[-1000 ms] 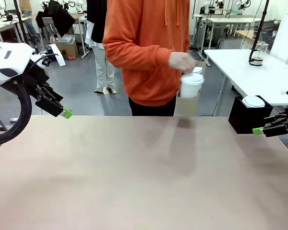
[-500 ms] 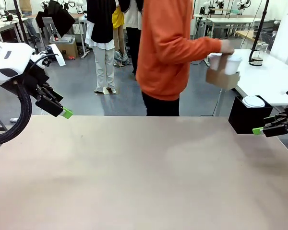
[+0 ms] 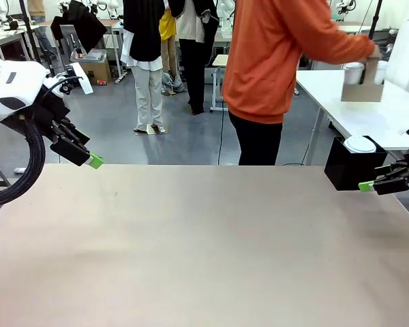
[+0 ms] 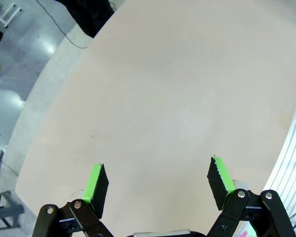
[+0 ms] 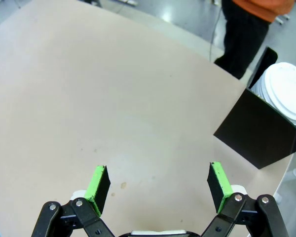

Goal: Pour a drink into a cup and package it in a carrier.
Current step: Insert the held 600 ml Paper Cup into the Cup Carrier.

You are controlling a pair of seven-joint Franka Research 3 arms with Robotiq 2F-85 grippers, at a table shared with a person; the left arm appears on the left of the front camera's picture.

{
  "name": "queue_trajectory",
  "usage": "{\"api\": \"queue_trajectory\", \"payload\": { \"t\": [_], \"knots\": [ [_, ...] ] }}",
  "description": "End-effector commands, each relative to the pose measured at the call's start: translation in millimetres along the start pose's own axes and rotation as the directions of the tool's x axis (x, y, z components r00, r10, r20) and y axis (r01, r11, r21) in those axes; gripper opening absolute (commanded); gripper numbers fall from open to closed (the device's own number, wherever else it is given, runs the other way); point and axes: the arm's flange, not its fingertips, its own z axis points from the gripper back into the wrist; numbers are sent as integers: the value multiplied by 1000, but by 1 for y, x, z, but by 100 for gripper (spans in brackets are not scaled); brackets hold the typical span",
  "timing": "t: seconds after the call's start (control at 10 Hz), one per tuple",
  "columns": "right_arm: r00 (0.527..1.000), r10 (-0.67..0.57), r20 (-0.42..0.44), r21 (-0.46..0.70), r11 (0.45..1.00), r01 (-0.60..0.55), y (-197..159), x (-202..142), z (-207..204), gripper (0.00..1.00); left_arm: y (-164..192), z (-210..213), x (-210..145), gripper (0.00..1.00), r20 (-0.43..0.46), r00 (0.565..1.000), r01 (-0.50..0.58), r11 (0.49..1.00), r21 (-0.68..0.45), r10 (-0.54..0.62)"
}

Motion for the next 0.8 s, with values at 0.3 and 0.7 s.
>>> {"api": "queue_trajectory", "payload": {
  "t": [0.3,0.7],
  "knots": [
    [1000,12,-4,-13,1000,-12,-1,0,2,100,-1,2,-1,100,-12,1000,-11,1000,2,11],
    [1000,12,-4,-13,1000,-12,-1,0,2,100,-1,2,-1,100,-12,1000,-11,1000,2,11]
  ]
}}
